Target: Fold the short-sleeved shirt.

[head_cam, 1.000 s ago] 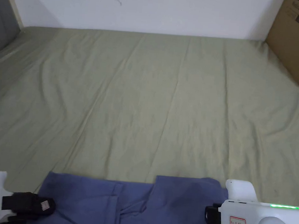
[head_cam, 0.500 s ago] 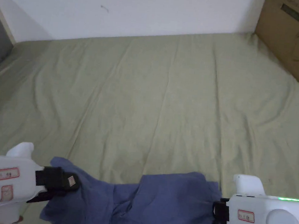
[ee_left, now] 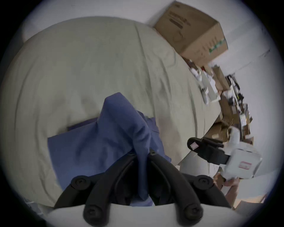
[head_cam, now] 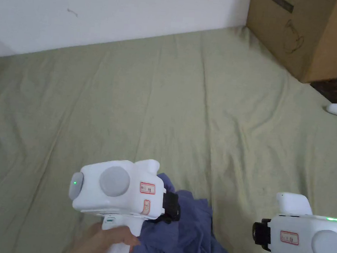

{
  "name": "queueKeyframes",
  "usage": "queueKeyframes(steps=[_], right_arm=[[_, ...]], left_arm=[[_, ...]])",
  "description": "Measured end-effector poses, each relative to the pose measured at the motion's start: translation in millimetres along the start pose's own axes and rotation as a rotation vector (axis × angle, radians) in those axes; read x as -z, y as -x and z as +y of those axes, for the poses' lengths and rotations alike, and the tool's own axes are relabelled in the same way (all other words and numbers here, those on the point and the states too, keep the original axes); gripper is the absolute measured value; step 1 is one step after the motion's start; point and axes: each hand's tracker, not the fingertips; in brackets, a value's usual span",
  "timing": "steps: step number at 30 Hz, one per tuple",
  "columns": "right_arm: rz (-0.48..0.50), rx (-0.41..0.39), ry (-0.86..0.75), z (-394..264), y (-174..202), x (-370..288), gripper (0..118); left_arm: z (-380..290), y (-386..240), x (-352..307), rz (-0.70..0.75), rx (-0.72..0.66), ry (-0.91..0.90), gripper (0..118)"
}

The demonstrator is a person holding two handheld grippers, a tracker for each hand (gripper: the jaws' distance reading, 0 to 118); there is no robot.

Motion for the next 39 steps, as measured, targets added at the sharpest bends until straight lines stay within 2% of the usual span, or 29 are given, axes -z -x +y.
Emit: queueKeyframes(steps=[1,2,3,4,5,6,9,11,13,16,18,24,26,34,39], right_arm=[[-0.005,0.007,-0.001,-0.3,-3.3,-0.8,0],[-0.006,0.017,-0.003,-1.0,-6.5,-1.0,0],[-0.005,0.029,-0.005,-1.7,-8.6,-0.6,0],[-0.003,0.042,-0.003,-2.1,-10.5,0.8,0],[-0.001,0.052,0.001,-2.6,-11.6,2.7,0],[-0.002,0.057,0.004,-3.1,-11.3,3.9,0],[0.020,0.040,-0.003,-4.3,-5.7,2.8,0],[0.022,0.016,0.001,-3.6,0.0,5.1,0],[0.014,-0.005,0.006,-2.7,6.1,7.9,0],[0.029,-0.010,0.015,-3.3,12.1,13.6,0],[0.046,-0.015,0.020,-4.8,16.6,15.6,0],[0.062,-0.019,0.042,-7.5,22.8,20.5,0],[0.092,0.010,0.038,-8.1,19.4,18.2,0],[0.070,0.031,0.033,-8.0,5.8,14.2,0],[0.071,0.050,0.032,-10.4,-0.1,14.1,0]], left_arm=[[0.2,-5.9,6.6,0.008,-0.006,0.025,16],[-0.7,-11.7,7.5,-0.002,-0.012,0.017,29],[-1.7,-16.1,9.0,-0.019,-0.005,0.022,53],[-0.9,-19.6,11.1,-0.089,0.030,0.032,95],[-1.0,-23.0,11.9,-0.105,0.040,0.059,115],[-1.6,-23.5,9.0,-0.079,0.029,0.048,118],[-1.7,-13.0,-20.8,-0.060,0.034,-0.047,104],[-3.3,7.7,-42.9,-0.065,-0.029,-0.125,63],[-6.5,30.2,-60.8,-0.083,-0.081,-0.184,4],[-18.7,63.9,-68.3,0.014,-0.146,-0.225,3],[-27.2,81.7,-62.9,0.047,-0.162,-0.189,2],[-49.4,78.9,-14.8,-0.161,-0.247,-0.144,2],[-48.8,62.4,5.0,-0.195,-0.198,-0.115,2],[-54.1,21.0,76.2,-0.246,-0.197,0.042,1],[-51.5,16.8,77.0,-0.256,-0.202,0.013,1]])
